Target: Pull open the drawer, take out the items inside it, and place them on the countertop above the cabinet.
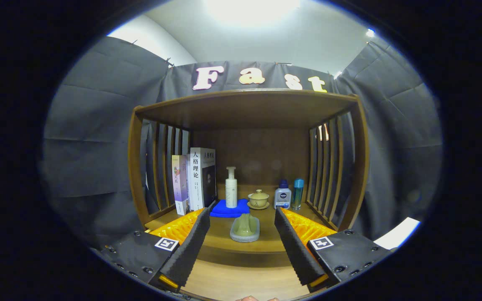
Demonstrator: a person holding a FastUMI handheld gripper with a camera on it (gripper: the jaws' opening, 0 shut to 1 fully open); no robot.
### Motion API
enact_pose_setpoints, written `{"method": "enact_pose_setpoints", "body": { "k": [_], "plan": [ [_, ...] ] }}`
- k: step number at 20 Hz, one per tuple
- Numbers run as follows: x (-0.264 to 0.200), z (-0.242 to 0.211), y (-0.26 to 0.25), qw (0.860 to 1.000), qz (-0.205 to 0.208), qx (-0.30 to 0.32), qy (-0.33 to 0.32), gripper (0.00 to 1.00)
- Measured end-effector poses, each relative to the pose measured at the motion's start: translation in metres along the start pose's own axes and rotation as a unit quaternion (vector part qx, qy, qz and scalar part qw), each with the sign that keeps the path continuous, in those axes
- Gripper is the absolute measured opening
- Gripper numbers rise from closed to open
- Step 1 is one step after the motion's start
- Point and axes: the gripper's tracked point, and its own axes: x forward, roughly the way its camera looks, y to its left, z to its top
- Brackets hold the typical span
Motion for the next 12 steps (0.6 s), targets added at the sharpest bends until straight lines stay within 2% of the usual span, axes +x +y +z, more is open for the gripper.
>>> {"method": "enact_pose_setpoints", "body": {
  "k": [5,8,12],
  "plan": [
    [-0.052,-0.013,0.008,0.999,-0.014,-0.019,-0.027,0.98],
    [-0.079,-0.038,0.028,0.999,0.007,-0.038,-0.014,0.98],
    [-0.110,-0.077,0.043,0.999,0.011,-0.048,0.017,0.99]
  ]
}}
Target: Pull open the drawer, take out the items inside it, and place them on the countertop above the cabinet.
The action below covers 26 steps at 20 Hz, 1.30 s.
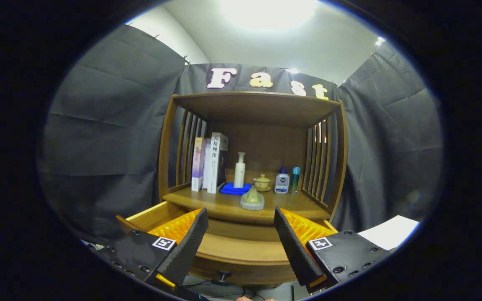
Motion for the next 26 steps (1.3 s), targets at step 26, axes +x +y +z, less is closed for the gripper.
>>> {"method": "enact_pose_setpoints", "body": {
  "k": [26],
  "plan": [
    [0.007,-0.141,0.022,0.988,-0.008,-0.023,0.155,0.98]
  ]
}}
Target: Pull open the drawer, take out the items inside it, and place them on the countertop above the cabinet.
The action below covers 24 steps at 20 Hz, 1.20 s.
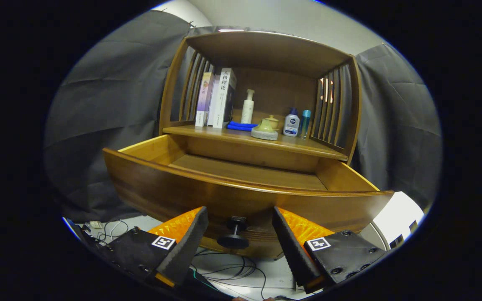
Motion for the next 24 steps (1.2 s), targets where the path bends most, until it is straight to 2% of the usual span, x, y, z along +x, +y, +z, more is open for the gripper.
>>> {"method": "enact_pose_setpoints", "body": {
  "k": [12,24],
  "plan": [
    [0.008,0.005,-0.003,0.999,-0.034,-0.009,-0.008,0.98],
    [0.055,0.030,-0.005,0.998,-0.056,0.005,-0.020,0.98]
  ]
}}
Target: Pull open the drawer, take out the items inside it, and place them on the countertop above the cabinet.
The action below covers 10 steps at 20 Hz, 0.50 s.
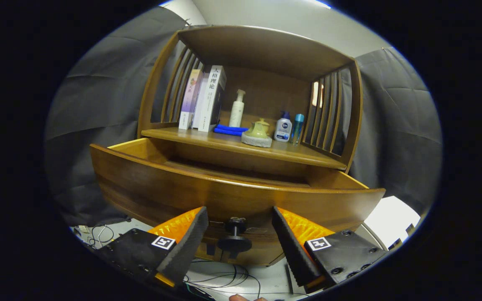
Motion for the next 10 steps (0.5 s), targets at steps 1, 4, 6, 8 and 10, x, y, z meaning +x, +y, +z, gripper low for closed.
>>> {"method": "enact_pose_setpoints", "body": {
  "k": [1,4,6,8,10],
  "plan": [
    [0.003,0.000,0.000,1.000,0.000,0.004,0.000,0.99],
    [0.019,0.004,0.000,1.000,0.001,0.009,0.004,1.00],
    [0.028,0.007,0.000,1.000,0.001,0.020,0.007,1.00],
    [0.036,0.011,0.002,1.000,0.000,0.026,0.007,1.00],
    [0.046,0.014,0.002,1.000,-0.001,0.027,0.009,1.00]
  ]
}}
